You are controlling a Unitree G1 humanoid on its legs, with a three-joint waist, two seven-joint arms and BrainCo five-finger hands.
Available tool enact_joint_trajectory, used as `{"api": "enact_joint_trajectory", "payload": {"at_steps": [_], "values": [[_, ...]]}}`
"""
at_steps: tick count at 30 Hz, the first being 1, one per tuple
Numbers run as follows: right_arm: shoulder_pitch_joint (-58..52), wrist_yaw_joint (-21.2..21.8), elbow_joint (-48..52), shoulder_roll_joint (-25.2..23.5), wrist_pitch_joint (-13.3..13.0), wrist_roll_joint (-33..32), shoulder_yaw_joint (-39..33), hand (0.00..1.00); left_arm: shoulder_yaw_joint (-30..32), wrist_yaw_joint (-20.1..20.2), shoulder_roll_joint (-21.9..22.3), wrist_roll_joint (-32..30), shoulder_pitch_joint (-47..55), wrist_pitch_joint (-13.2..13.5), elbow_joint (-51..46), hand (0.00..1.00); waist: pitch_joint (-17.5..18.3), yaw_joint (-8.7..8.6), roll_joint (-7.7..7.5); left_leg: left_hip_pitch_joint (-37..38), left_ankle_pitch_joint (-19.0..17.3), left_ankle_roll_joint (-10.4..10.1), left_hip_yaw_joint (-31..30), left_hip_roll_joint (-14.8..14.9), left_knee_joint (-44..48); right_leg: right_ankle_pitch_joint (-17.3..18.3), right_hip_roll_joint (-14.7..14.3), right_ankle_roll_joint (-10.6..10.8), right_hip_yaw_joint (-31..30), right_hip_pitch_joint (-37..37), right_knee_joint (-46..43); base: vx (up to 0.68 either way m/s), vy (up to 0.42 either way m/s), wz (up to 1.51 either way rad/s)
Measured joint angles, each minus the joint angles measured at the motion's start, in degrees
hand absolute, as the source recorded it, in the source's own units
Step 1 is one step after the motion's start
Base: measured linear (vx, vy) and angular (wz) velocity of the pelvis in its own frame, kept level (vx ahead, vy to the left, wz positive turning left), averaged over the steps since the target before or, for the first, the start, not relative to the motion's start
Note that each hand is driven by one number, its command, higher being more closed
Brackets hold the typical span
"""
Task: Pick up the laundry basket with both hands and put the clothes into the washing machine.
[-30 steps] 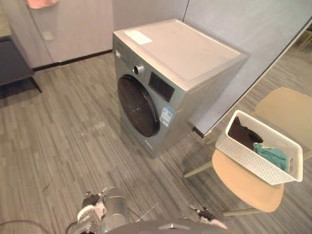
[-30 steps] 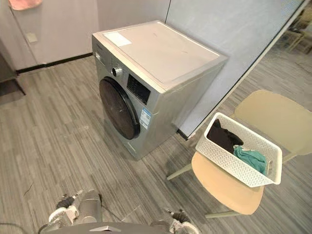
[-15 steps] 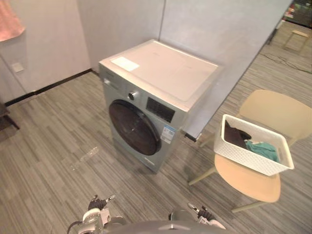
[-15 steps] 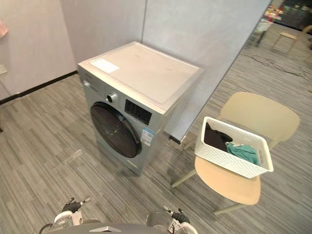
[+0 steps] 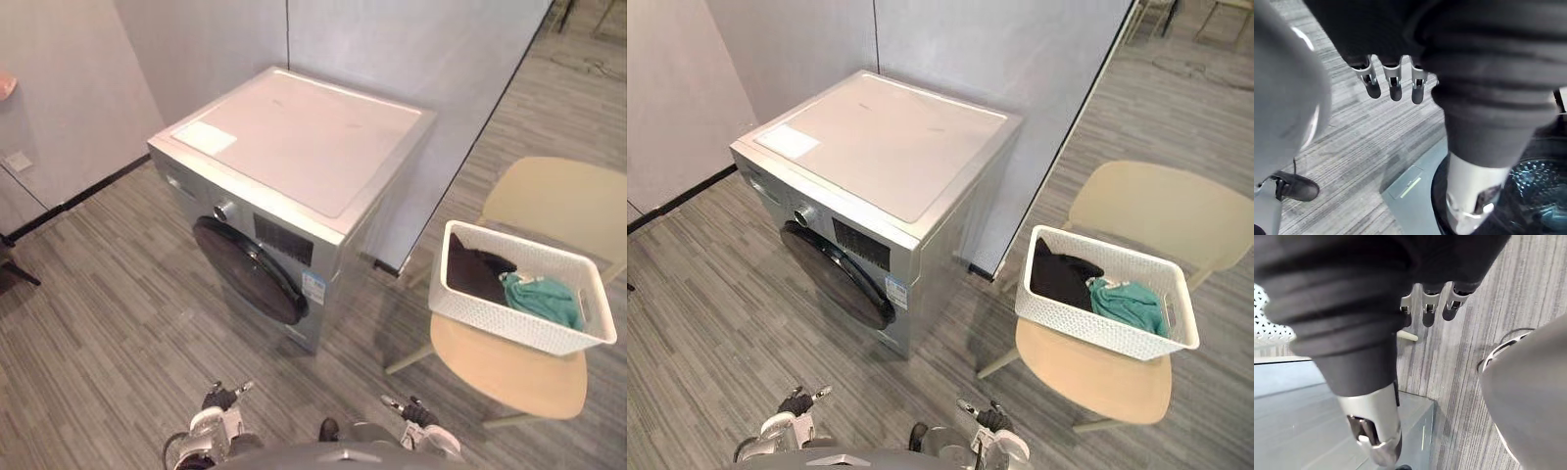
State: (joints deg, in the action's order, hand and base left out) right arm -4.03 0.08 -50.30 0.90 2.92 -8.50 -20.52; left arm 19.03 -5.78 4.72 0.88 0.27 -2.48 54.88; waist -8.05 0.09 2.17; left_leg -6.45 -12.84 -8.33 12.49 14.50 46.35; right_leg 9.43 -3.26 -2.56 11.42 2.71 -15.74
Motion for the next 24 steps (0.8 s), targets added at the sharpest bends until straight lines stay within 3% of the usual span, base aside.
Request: {"api": "enact_joint_trajectory", "payload": {"at_steps": [2,3,6,7,8,9,13,18,24], "values": [[0.2,-0.1,0.4,0.3,0.0,0.0,1.6,0.00,-0.1,-0.1,-0.5,0.0,0.7,0.1,-0.7,0.00,-0.1,0.00,0.05,-2.8,-0.3,0.5,0.3,0.4,3.7,0.4,0.4,-0.8,-1.0,-1.1,0.0,0.12,0.110,-0.29],[0.2,-0.2,0.9,0.3,0.1,0.1,2.1,0.00,0.0,-0.2,-0.7,0.0,0.8,0.1,-0.8,0.00,-0.2,0.19,-0.07,-2.9,-1.1,1.8,1.4,0.7,1.7,0.0,1.3,0.1,-1.9,-1.8,0.0,0.12,0.156,-0.39],[0.1,-0.5,5.8,-0.1,0.7,1.8,5.4,0.00,-0.3,-0.6,-0.8,-0.3,1.0,0.1,-0.9,0.00,-0.3,0.18,-0.16,-1.4,-1.8,3.6,2.5,0.8,-12.4,0.2,4.0,2.4,-4.7,-1.8,-0.5,0.13,0.258,-0.44],[0.0,-0.6,10.8,0.3,0.7,2.3,9.4,0.00,-1.3,-1.3,-0.6,-1.1,1.3,0.1,-0.7,0.00,0.2,0.34,0.74,0.7,3.6,4.3,1.3,0.5,-24.7,1.2,4.7,4.5,-7.0,0.6,-3.0,0.11,0.316,-0.62],[0.0,-0.6,13.0,0.8,0.7,2.5,11.0,0.00,-1.8,-1.5,-0.3,-1.1,1.7,0.1,-0.5,0.00,0.5,0.42,1.73,1.0,7.2,2.7,0.4,1.0,-28.6,1.9,4.5,5.4,-7.8,1.8,-4.3,0.13,0.374,-0.67],[1.0,-0.7,15.3,0.5,0.6,3.6,13.0,0.00,-2.8,-1.8,-1.0,-1.1,1.2,0.1,0.0,0.00,0.4,0.43,0.82,2.1,7.1,0.7,1.2,-1.3,-29.8,2.6,6.2,6.5,-10.2,2.8,-5.9,0.08,0.219,-0.36],[-2.0,0.6,28.0,-0.5,0.0,9.1,18.1,0.00,-8.2,-2.3,-5.4,-3.0,1.9,-0.1,2.5,0.00,2.0,-0.64,-3.04,4.7,9.6,3.5,1.8,-8.1,-38.3,0.1,11.2,9.3,-10.6,1.1,1.0,0.10,0.233,0.08],[-2.6,0.7,34.0,3.6,-1.5,11.3,21.0,0.00,-10.8,-2.3,-7.2,-5.1,2.6,-0.1,3.1,0.00,2.3,-0.83,-3.31,5.3,11.5,4.8,2.1,-10.6,-42.7,-3.6,12.4,9.9,-11.1,-0.5,7.7,0.09,0.114,0.00],[-3.2,0.9,39.4,9.3,-1.5,11.3,27.4,0.00,-13.8,-2.2,-8.3,-6.9,1.8,-0.1,4.9,0.00,2.2,-1.81,-2.69,5.3,13.0,4.5,1.7,-10.0,-45.5,-5.8,11.3,10.3,-11.2,-0.4,10.8,0.01,-0.018,-0.06]]}}
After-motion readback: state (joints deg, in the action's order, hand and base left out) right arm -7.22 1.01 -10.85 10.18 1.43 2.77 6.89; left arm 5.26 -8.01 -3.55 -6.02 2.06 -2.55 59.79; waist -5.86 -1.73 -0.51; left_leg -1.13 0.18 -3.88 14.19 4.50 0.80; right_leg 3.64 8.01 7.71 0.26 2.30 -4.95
